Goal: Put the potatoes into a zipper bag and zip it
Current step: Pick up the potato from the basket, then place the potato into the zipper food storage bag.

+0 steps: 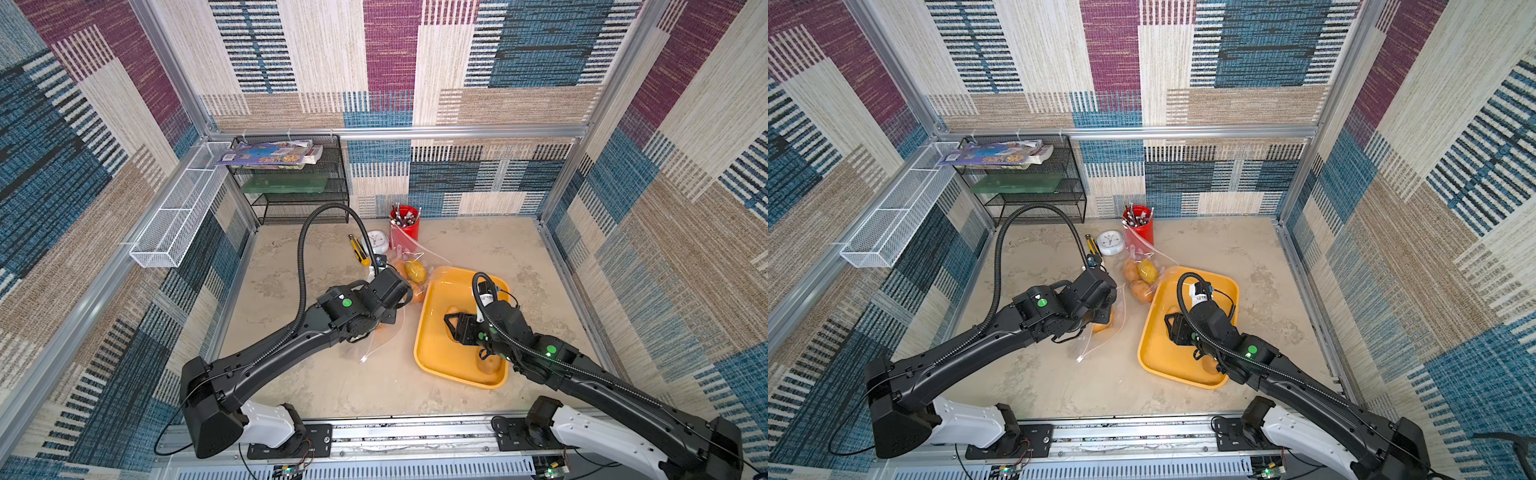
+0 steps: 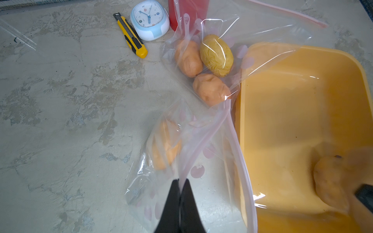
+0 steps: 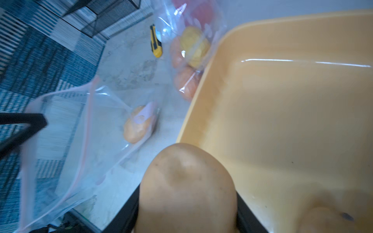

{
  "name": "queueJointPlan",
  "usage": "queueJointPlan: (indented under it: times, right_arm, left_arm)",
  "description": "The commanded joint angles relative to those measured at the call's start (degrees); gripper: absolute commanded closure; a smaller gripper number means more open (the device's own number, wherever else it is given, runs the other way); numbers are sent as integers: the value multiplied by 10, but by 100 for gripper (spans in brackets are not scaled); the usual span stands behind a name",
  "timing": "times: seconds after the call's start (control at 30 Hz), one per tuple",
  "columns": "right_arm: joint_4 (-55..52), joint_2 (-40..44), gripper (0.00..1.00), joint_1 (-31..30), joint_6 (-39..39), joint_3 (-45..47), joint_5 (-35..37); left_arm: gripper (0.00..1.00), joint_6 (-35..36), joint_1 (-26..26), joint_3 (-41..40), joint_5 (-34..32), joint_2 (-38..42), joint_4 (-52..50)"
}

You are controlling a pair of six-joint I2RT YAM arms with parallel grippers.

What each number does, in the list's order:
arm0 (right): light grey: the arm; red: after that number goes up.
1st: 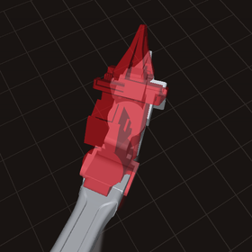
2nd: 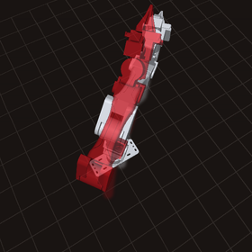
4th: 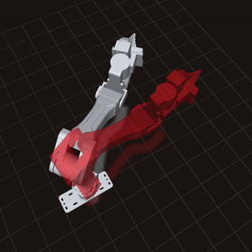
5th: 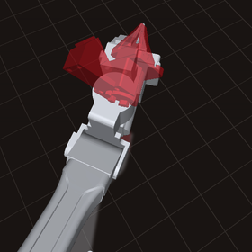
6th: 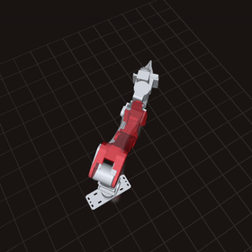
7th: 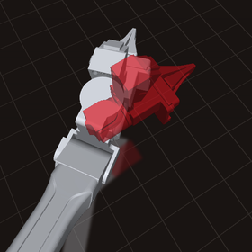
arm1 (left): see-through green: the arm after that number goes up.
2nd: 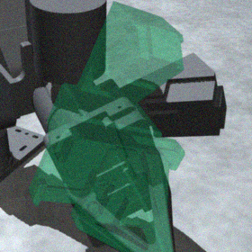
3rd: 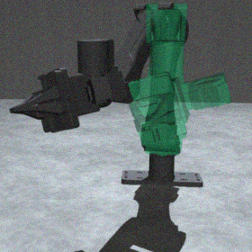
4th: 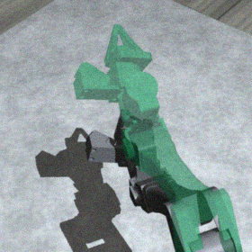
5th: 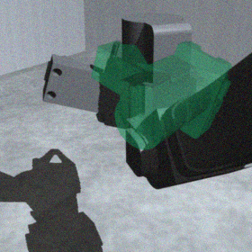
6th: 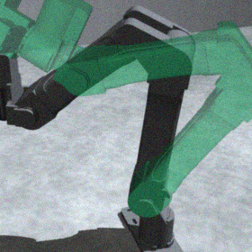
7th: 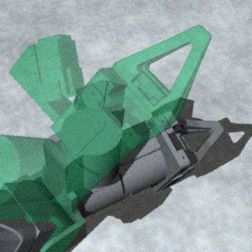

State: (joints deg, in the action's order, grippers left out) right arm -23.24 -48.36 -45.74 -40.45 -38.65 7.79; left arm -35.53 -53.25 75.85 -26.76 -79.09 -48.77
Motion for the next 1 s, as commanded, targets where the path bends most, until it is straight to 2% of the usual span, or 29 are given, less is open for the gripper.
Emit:
queueJointPlan:
  times: [0.0,0.1,0.2,0.4,0.67,0.97]
  right_arm:
    - [56,16,73,-17,-4,-16,-29]
    - [82,19,74,-60,-11,-25,-30]
    - [82,0,74,-98,-3,-44,21]
    - [151,-79,75,-99,13,-66,-6]
    - [173,-219,79,-106,21,-140,-45]
    - [191,-278,79,-122,15,-158,-53]
  left_arm:
    - [100,14,1,0,-2,1,3]
    - [100,15,1,-1,-3,3,3]
    - [100,13,1,-2,4,6,3]
    - [100,14,1,-4,5,6,7]
    - [100,14,1,-2,6,5,7]
    - [100,16,2,-2,9,6,9]
